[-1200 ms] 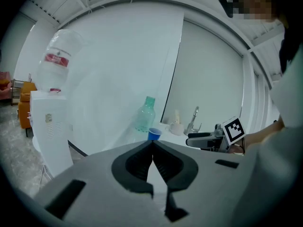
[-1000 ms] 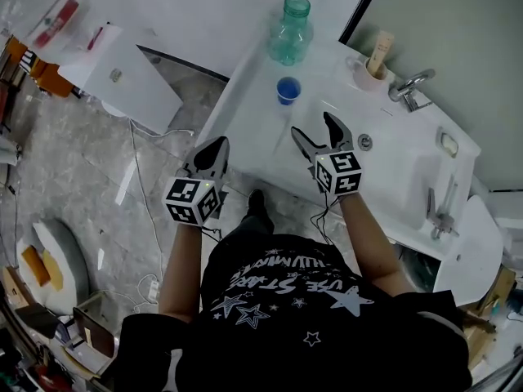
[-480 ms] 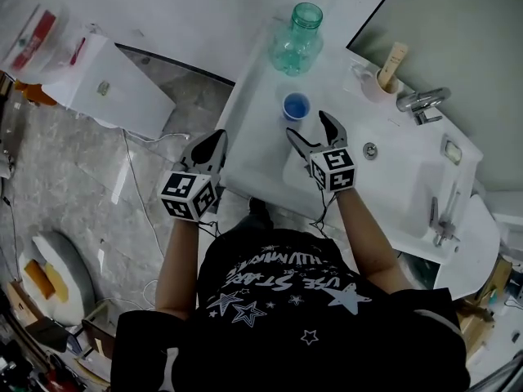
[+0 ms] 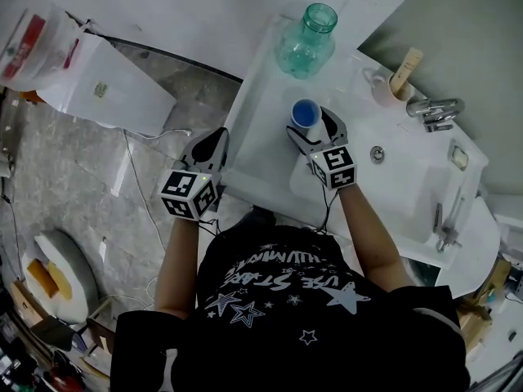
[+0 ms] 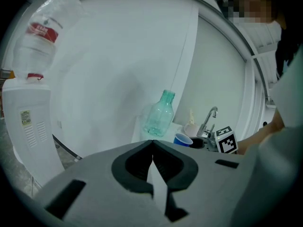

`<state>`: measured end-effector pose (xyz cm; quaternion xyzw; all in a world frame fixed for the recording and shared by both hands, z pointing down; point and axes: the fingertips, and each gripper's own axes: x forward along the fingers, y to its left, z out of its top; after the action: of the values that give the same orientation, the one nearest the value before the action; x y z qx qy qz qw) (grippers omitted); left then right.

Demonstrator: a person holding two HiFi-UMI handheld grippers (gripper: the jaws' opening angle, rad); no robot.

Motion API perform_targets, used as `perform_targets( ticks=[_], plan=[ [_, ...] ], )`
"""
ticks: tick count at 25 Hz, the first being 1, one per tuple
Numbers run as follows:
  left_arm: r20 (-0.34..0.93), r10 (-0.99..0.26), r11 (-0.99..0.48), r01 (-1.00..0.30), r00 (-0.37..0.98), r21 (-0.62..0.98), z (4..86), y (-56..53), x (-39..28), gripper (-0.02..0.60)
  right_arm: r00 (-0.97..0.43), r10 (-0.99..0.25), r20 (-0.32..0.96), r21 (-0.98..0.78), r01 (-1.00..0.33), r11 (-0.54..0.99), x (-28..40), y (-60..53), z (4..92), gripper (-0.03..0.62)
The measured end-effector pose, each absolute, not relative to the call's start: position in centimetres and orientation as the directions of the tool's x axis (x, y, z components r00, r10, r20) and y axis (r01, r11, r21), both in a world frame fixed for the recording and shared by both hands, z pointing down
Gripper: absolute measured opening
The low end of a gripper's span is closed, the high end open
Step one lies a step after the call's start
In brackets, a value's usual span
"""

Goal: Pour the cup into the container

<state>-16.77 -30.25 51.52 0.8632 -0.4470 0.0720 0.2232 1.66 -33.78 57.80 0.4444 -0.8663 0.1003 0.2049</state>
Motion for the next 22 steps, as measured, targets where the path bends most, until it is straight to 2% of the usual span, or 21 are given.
perform_targets(
  ticks=[4,13,22],
  plan=[
    [0.329,-0.736,-0.501,-0.803,0.592,0.325,51.8,-30.9,-17.0,0.011,-0.529,-0.721,0.447,0.018,-0.801,0.599,1.1,-34.5,58.2,0.387],
    [0.348,-0.726,-0.497,-0.802,0.594,0.331,52.7,-31.5,-17.4,0.011,-0.546,-0.727,0.416,0.021,-0.794,0.608,0.7,-35.3,58.1,0.311],
    [0.342,-0.709,-0.519,-0.785,0.616,0.337,52.7,-32.0,-16.3,0.011,-0.544,-0.731,0.413,-0.001,-0.802,0.597,0.8,-35.4,57.8,0.302]
  ],
)
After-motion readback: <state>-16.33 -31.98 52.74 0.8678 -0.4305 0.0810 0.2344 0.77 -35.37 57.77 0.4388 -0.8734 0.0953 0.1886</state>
